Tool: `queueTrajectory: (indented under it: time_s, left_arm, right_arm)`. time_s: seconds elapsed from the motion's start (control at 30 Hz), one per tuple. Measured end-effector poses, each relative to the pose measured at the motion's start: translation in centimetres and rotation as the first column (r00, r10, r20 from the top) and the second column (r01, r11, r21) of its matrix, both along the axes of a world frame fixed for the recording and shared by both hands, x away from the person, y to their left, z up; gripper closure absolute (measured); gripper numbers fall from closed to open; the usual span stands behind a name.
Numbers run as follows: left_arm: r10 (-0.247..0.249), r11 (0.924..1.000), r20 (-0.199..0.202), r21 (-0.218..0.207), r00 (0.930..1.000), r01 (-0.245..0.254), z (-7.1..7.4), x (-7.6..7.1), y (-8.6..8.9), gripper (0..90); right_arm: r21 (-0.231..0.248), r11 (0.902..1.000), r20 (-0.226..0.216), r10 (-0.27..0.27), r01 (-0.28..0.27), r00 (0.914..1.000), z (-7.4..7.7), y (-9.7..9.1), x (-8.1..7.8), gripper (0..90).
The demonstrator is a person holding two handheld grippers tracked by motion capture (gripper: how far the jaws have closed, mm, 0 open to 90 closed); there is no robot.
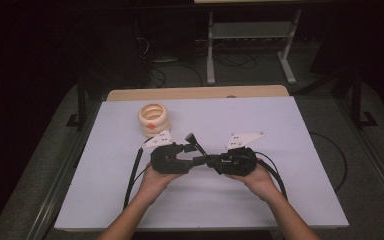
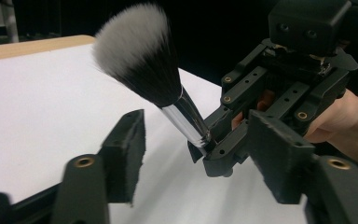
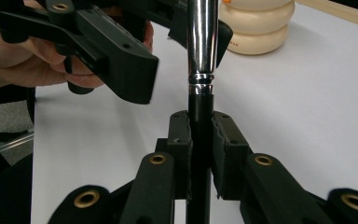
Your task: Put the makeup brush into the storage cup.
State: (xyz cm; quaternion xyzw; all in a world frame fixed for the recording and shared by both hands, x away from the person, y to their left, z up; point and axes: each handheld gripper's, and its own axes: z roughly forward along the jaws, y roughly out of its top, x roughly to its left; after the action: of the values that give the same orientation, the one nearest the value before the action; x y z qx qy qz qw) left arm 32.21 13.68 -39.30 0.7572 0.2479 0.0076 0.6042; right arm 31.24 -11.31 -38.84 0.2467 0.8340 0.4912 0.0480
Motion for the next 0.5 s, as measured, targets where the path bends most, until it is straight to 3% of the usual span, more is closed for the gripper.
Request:
queueTrajectory:
  time_s: [0.2, 0.5]
  left_arm:
    - [0.006, 1.0, -0.011, 0.0, 0.9999, -0.006, 0.04, 0.15, -0.19, 51.9]
    - [0.022, 0.9998, -0.016, 0.0, 0.9996, -0.022, 0.18, 0.13, -0.53, 60.2]
  right_arm:
    - [0.0, 1.0, 0.001, 0.002, -0.002, 1.0, -0.03, 0.19, -0.06, 78.2]
    - [0.004, 1.0, 0.011, 0.003, -0.003, 0.9999, -0.05, 0.41, -0.13, 78.2]
